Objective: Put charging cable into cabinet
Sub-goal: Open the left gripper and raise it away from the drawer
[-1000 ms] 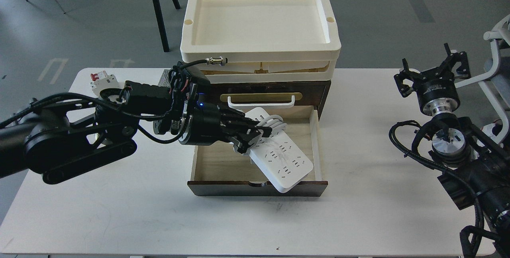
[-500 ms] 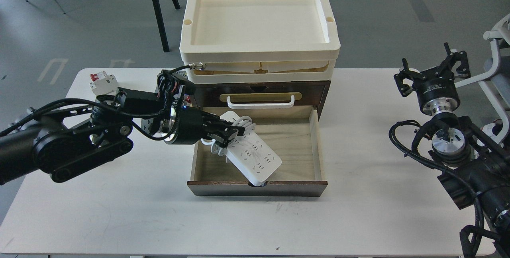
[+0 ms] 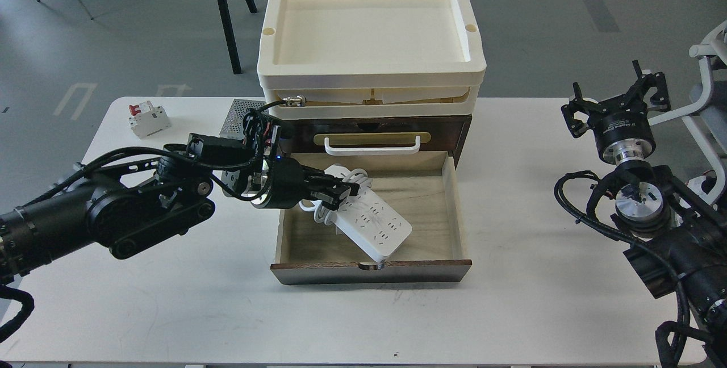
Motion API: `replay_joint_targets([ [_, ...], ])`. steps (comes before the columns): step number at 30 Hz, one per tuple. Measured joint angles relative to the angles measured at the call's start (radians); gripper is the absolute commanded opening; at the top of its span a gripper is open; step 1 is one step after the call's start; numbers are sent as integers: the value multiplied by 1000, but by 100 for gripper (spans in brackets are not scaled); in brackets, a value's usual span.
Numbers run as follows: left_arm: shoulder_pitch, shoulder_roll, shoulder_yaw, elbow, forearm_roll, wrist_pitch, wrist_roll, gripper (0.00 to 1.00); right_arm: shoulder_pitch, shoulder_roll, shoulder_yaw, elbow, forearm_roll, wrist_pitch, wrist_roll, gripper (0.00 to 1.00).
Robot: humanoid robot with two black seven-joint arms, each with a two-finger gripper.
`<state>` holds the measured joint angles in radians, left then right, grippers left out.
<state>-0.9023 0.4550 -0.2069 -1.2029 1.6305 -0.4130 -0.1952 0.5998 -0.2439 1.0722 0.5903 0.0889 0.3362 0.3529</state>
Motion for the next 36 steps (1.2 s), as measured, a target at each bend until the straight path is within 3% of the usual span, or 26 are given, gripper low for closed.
replay_joint_targets([
  [1,0,-2,0,1,0,0,1,41,0,0,0,0,0,0,0,100],
  [10,0,-4,1,1,0,0,6,54,2,0,-22,0,0,0,0,100],
  [14,-1,17,-78,-26,-55,0,-9,84,2,0,-23,0,0,0,0,100],
  [18,28,26,-272,-68,-279,-8,-12,99,2,0,-24,0,0,0,0,100],
  [27,52,25,-677,-79,-967,-52,-30,100,4,-1,-24,1,1,4,-5,100],
  [32,65,37,-798,29,-1260,-61,-29,100,6,0,-10,2,7,2,-9,100],
  [36,128,61,-831,185,-1467,-63,-29,100,6,0,-7,1,12,-3,-14,100],
])
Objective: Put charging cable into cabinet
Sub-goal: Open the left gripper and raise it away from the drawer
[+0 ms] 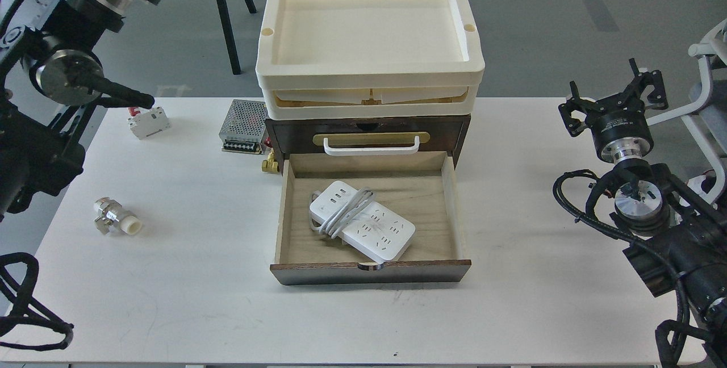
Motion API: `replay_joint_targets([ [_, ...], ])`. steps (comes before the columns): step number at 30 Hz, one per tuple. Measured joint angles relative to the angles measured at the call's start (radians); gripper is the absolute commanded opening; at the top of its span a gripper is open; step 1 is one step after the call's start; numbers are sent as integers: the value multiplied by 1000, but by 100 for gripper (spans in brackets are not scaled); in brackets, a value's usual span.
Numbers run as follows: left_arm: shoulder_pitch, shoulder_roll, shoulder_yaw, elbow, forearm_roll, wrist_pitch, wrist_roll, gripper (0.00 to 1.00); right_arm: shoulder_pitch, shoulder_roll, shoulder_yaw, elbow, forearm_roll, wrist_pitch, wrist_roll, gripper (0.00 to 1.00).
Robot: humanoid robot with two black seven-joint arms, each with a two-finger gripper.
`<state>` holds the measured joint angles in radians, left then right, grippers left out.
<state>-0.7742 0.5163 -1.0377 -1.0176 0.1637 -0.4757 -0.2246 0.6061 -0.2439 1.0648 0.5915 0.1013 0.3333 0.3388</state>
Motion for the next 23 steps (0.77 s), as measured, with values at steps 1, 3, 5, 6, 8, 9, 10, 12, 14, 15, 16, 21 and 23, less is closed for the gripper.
replay_joint_targets([
  [1,14,2,-3,41,-41,-5,0,100,1,0,1,-2,1,-1,-2,100],
  [3,41,3,-5,125,-106,-10,1,100,3,0,2,-6,4,-1,-8,100],
  [5,59,-4,-5,211,-156,-12,4,100,4,0,4,-6,6,-1,-14,100],
  [6,65,-11,-5,258,-177,-13,6,100,4,0,5,-6,7,-1,-17,100],
  [8,74,-31,-3,345,-207,-13,7,100,4,0,6,-6,18,2,-22,100],
  [9,76,-45,-2,378,-214,-13,7,100,4,0,6,-5,28,3,-25,100],
  [10,77,-61,0,411,-219,-13,8,100,5,0,6,-5,40,3,-28,100],
  [12,79,-92,1,452,-223,-13,8,100,6,0,6,-5,66,3,-37,100],
  [14,84,-115,3,469,-224,-13,8,100,6,-1,5,-5,86,1,-45,100],
  [15,89,-122,4,472,-224,-13,8,100,6,-1,5,-5,93,-1,-47,100],
  [16,95,-126,6,474,-224,-13,6,100,6,-1,7,-5,97,-2,-47,100],
  [21,114,-131,13,476,-224,-13,-3,100,5,-2,16,-4,101,-4,-48,100],
  [23,122,-131,14,476,-224,-13,-4,100,5,-2,17,-3,101,-2,-48,100],
])
